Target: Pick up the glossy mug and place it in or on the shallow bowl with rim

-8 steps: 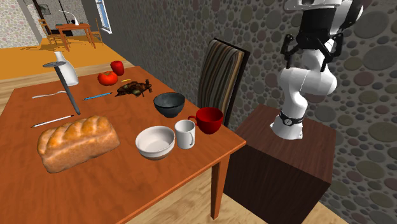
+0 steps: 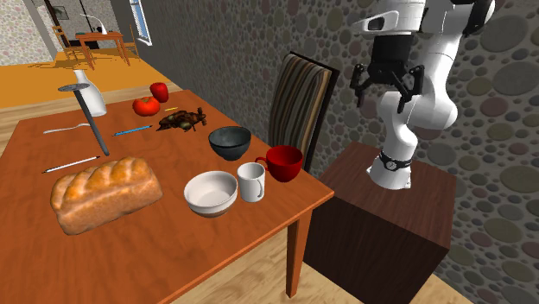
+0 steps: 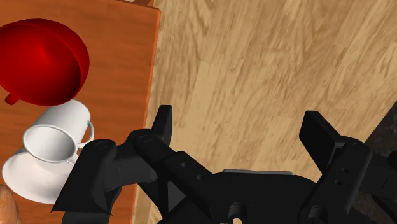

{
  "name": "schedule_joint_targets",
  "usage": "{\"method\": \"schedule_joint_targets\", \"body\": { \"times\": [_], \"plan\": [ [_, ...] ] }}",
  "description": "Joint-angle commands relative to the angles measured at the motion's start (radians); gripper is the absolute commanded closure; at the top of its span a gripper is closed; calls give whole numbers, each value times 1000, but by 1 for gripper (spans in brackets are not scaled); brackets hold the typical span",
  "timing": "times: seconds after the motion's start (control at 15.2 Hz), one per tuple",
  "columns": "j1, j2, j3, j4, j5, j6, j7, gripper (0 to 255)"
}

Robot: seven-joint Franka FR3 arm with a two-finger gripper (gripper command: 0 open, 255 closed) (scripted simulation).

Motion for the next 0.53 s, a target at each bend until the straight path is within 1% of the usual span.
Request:
{"method": "schedule_joint_targets", "body": {
  "times": [0.0,0.46],
  "plan": [
    [-9,48,-32,2,-15,42,-36,0],
    [-32,228,-140,35,-39,176,-154,0]
  ]
}}
